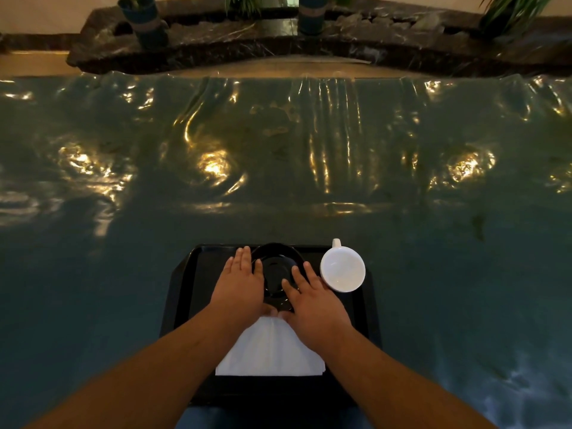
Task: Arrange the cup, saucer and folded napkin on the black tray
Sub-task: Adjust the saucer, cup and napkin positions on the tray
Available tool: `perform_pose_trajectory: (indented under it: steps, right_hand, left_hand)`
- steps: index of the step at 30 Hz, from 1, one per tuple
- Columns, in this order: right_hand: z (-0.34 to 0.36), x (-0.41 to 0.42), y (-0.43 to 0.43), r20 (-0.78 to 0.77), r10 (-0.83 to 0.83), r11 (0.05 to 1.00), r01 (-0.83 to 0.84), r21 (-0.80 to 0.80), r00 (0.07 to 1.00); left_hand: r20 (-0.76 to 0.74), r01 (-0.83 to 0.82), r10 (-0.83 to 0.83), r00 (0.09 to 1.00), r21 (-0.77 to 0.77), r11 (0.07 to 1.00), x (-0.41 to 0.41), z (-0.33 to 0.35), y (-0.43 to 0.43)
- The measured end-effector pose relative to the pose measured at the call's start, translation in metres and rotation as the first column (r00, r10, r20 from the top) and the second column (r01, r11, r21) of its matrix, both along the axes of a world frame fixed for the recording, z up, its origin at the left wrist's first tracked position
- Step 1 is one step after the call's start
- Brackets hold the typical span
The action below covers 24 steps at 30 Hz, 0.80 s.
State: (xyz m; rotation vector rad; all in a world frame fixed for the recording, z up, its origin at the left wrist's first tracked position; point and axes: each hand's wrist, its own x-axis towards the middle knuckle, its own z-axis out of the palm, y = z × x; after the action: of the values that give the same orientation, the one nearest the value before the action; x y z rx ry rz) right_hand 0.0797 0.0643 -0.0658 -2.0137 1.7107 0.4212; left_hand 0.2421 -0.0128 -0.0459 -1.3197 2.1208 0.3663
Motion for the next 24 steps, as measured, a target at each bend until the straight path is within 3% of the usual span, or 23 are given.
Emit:
perform_pose_trajectory:
  steps: [10, 22, 24]
  right_hand:
    - [0.001, 0.003, 0.000, 0.004, -0.002, 1.000, 0.002, -0.014, 1.000]
    - [0.015, 0.029, -0.011, 0.018, 0.008, 1.000, -0.009, 0.007, 1.000]
    - [0.022, 0.029, -0.013, 0.088, -0.004, 0.999, 0.009, -0.054, 0.996]
  left_hand:
    - [-0.053, -0.015, 0.014, 0.999, -0.020, 1.000, 0.011, -0.005, 0.004]
    - [0.000, 0.005, -0.005, 1.000, -0.038, 0.999, 0.029, 0.004, -0.006]
    - [0.017, 0.002, -0.002, 1.000, -0.045, 0.999, 0.026, 0.010, -0.008]
